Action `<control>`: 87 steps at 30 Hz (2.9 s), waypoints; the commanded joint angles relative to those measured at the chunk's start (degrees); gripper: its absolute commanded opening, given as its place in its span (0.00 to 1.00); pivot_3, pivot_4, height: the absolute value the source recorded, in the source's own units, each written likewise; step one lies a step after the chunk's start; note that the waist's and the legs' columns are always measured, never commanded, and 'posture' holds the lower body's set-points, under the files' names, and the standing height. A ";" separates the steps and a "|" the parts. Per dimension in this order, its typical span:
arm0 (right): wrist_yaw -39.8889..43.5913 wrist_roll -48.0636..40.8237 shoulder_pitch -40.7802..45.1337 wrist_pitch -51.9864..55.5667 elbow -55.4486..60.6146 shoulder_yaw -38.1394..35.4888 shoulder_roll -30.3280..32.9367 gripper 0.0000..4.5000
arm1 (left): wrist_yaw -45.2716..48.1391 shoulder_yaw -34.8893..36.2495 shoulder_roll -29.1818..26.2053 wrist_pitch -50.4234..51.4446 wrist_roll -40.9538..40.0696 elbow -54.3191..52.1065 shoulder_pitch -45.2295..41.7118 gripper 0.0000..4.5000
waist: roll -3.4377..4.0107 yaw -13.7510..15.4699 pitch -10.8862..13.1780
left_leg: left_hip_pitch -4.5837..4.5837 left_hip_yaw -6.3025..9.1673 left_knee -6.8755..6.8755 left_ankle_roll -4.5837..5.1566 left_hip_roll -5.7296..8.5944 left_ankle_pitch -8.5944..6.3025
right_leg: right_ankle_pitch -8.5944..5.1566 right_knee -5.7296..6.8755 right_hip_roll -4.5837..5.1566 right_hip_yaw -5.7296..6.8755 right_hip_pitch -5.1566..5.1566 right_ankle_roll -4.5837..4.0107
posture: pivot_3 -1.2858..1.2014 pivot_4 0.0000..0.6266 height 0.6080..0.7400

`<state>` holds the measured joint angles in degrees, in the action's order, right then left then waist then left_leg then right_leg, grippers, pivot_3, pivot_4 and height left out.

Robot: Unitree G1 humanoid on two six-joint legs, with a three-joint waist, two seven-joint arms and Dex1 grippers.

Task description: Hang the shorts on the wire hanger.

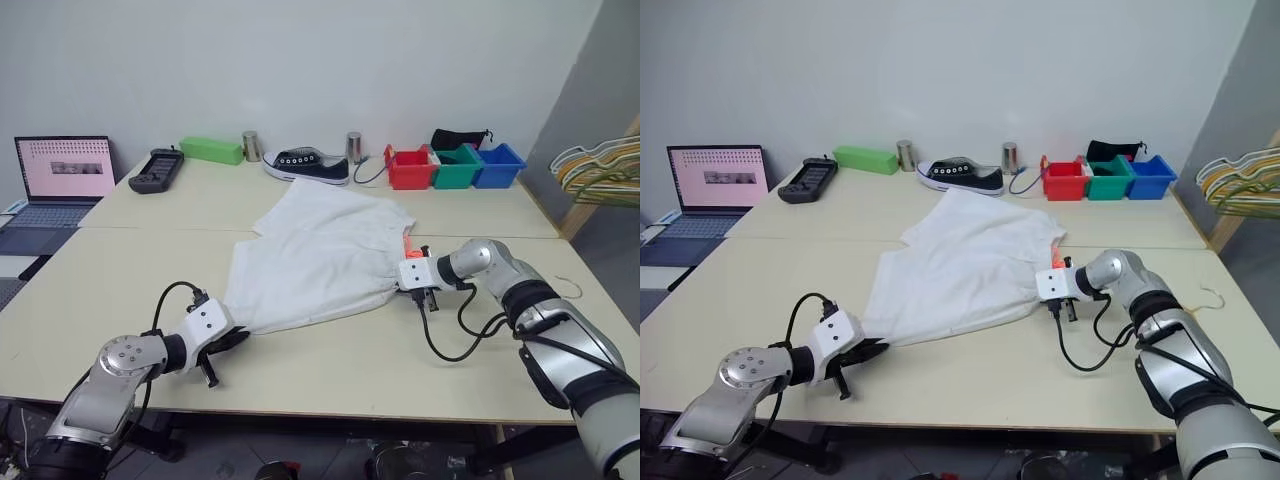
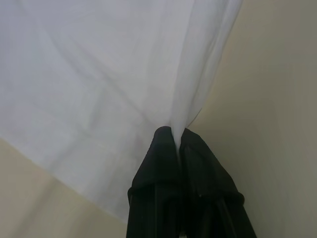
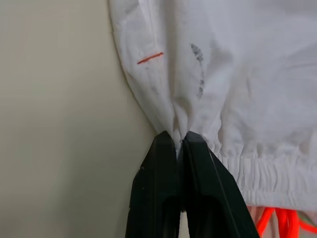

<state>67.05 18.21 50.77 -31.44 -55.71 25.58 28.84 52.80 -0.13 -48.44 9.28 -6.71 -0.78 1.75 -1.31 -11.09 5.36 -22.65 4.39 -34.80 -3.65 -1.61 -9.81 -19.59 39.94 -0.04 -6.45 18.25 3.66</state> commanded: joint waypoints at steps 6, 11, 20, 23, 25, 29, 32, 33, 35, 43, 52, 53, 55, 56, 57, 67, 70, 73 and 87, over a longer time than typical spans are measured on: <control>20.26 -16.12 -22.46 28.60 47.61 -1.31 12.46 0.00 | 9.16 5.77 -8.66 0.35 -4.03 -6.03 6.04 0.01 | 0.09 1.50 -0.18 | -0.17 0.22 0.05 -0.32 -0.08 -0.24 | -0.50 -0.02 0.08 0.38 0.03 -0.33 | 0.49 0.00 1.00; 22.44 -20.35 -26.56 43.29 58.46 -0.45 14.55 0.00 | 12.50 4.78 -11.65 1.39 -3.99 -6.41 6.80 0.01 | 0.13 1.90 -0.21 | -0.14 0.33 0.12 -0.35 -0.15 -0.26 | -0.81 0.01 0.10 0.63 0.04 -0.85 | 0.49 0.00 1.00; 21.97 -23.48 -27.98 52.08 65.34 1.76 16.88 0.00 | 14.02 3.34 -11.63 2.41 -3.79 -7.27 6.26 0.01 | 0.11 2.06 -0.21 | -0.16 0.21 0.13 -0.37 -0.14 -0.27 | -0.92 -0.05 0.22 0.74 0.27 -0.85 | 0.49 0.00 1.00; 22.01 -24.52 -26.79 54.52 65.02 1.62 16.29 0.15 | 14.51 3.93 -11.58 2.82 -4.41 -7.52 6.29 0.13 | 0.11 2.07 -0.21 | -0.17 0.20 0.19 -0.38 -0.13 -0.28 | -0.95 -0.05 0.21 0.77 0.32 -0.82 | 0.48 0.00 1.00; 21.96 -25.05 -26.30 55.46 65.38 1.44 16.31 0.28 | 14.82 4.38 -11.69 3.19 -4.76 -7.77 6.19 0.24 | 0.11 2.06 -0.21 | -0.18 0.20 0.23 -0.38 -0.13 -0.28 | -0.85 -0.04 0.21 0.79 0.34 -0.61 | 0.48 0.00 1.00; 21.77 -28.30 -25.30 59.34 68.88 -0.78 17.40 0.48 | 16.74 6.42 -13.62 5.70 -7.05 -10.37 5.84 0.42 | 0.10 2.07 -0.20 | -0.25 0.20 0.28 -0.38 -0.13 -0.28 | -0.81 -0.04 0.21 0.79 0.43 -0.53 | 0.48 0.00 1.00; 21.03 -30.64 -25.39 61.92 72.15 -2.91 18.83 0.63 | 18.29 8.67 -15.17 8.11 -9.40 -13.12 5.90 0.56 | 0.10 2.04 -0.20 | -0.27 0.20 0.33 -0.38 -0.13 -0.28 | -0.82 -0.04 0.21 0.79 0.47 -0.53 | 0.48 0.00 1.00; 20.64 -32.45 -25.38 64.26 74.31 -4.67 19.81 0.69 | 19.25 10.19 -16.15 9.88 -11.23 -14.92 5.58 0.62 | 0.10 2.01 -0.20 | -0.28 0.20 0.34 -0.38 -0.14 -0.28 | -0.82 -0.04 0.21 0.80 0.48 -0.53 | 0.48 0.00 1.00; 19.11 -35.74 -25.15 68.56 77.96 -8.19 21.36 0.81 | 21.06 12.86 -17.90 13.48 -14.90 -18.18 4.62 0.72 | 0.08 1.82 -0.18 | -0.30 0.19 0.38 -0.39 -0.13 -0.28 | -0.83 -0.05 0.21 0.80 0.51 -0.53 | 0.47 0.00 1.00; 1.79 -37.92 -25.57 81.40 75.28 -22.24 21.25 1.00 | 9.91 8.15 -8.05 27.81 -27.43 -25.33 -16.99 0.93 | 0.02 1.60 -0.13 | -0.30 0.11 0.40 -0.38 -0.08 -0.28 | -0.84 -0.10 0.22 0.75 0.50 -0.52 | 0.44 0.04 1.00; -14.20 -30.05 -35.27 84.52 64.79 -30.78 28.24 1.00 | -0.42 -6.91 9.24 25.46 -20.31 -23.77 -29.25 0.93 | 0.08 -0.35 -0.18 | -1.49 -0.01 -0.04 -0.37 -0.02 -0.28 | -0.58 -0.42 0.16 0.55 0.88 -0.10 | 0.41 0.05 1.00; -14.77 -30.09 -35.77 85.41 63.70 -31.38 28.85 1.00 | -0.35 -8.14 10.20 24.38 -19.31 -23.01 -29.38 0.93 | 0.09 -0.68 -0.19 | -1.51 -0.01 -0.05 -0.37 -0.01 -0.28 | -0.58 -0.42 0.16 0.54 0.90 -0.10 | 0.40 0.05 1.00; -15.63 -30.26 -36.19 86.35 61.91 -32.14 29.57 1.00 | -0.48 -9.80 11.86 23.16 -18.04 -21.85 -29.53 0.93 | 0.11 -1.80 -0.20 | -1.51 -0.01 -0.04 -0.36 -0.01 -0.29 | -0.59 -0.41 0.15 0.55 0.90 -0.10 | 0.40 0.05 1.00; -15.66 -30.97 -36.20 87.61 61.18 -32.82 29.79 1.00 | -0.39 -10.86 12.86 22.62 -17.62 -21.46 -29.51 0.93 | 0.11 -2.26 -0.20 | -1.49 -0.01 -0.03 -0.36 -0.02 -0.29 | -0.59 -0.41 0.13 0.56 0.89 -0.10 | 0.40 0.05 1.00; -15.79 -31.61 -36.05 88.92 60.56 -33.44 29.88 1.00 | -0.22 -11.82 13.60 22.13 -17.08 -21.29 -29.46 0.93 | 0.11 -2.70 -0.20 | -1.48 -0.01 -0.03 -0.35 -0.02 -0.29 | -0.59 -0.40 0.12 0.56 0.89 -0.10 | 0.40 0.05 1.00; -19.33 -29.93 -34.94 90.59 47.47 -32.49 30.46 1.00 | -0.14 -15.27 16.68 21.31 -14.93 -22.36 -28.03 0.93 | 0.13 -4.87 -0.21 | -1.23 -0.01 -0.11 -0.28 0.01 -0.24 | -0.48 -0.45 0.11 0.48 0.63 0.12 | 0.41 0.05 1.00; -19.59 -29.44 -34.41 89.52 43.97 -31.86 30.15 1.00 | -0.19 -15.67 17.11 21.31 -14.69 -22.66 -27.92 0.93 | 0.16 -5.07 -0.22 | -1.17 -0.03 -0.12 -0.28 0.02 -0.24 | -0.48 -0.47 0.11 0.45 0.56 0.13 | 0.41 0.05 1.00; -19.63 -29.31 -33.90 88.04 41.28 -30.84 29.51 1.00 | -0.10 -15.96 17.78 21.25 -14.39 -22.49 -28.33 0.93 | 0.20 -5.12 -0.25 | -1.18 -0.03 -0.12 -0.28 0.02 -0.24 | -0.48 -0.47 0.11 0.45 0.56 0.13 | 0.41 0.04 1.00; -12.93 -30.20 -34.91 87.06 35.40 -26.74 30.15 0.41 | 0.59 -14.67 17.16 22.26 -14.44 -22.65 -29.26 0.94 | 0.11 -4.93 -0.26 | -0.85 0.07 -0.14 -0.29 0.01 -0.25 | -0.41 -0.98 0.12 0.56 -0.06 0.25 | 0.41 0.06 1.00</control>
<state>52.51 -11.50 17.39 54.24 -19.51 -2.45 58.96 53.29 -16.08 -30.74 31.98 -20.93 -21.71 -26.93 -1.20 -16.03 5.10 -23.50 4.47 -34.94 -3.94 -1.61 -10.06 -20.01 38.96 0.07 -5.87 18.19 3.90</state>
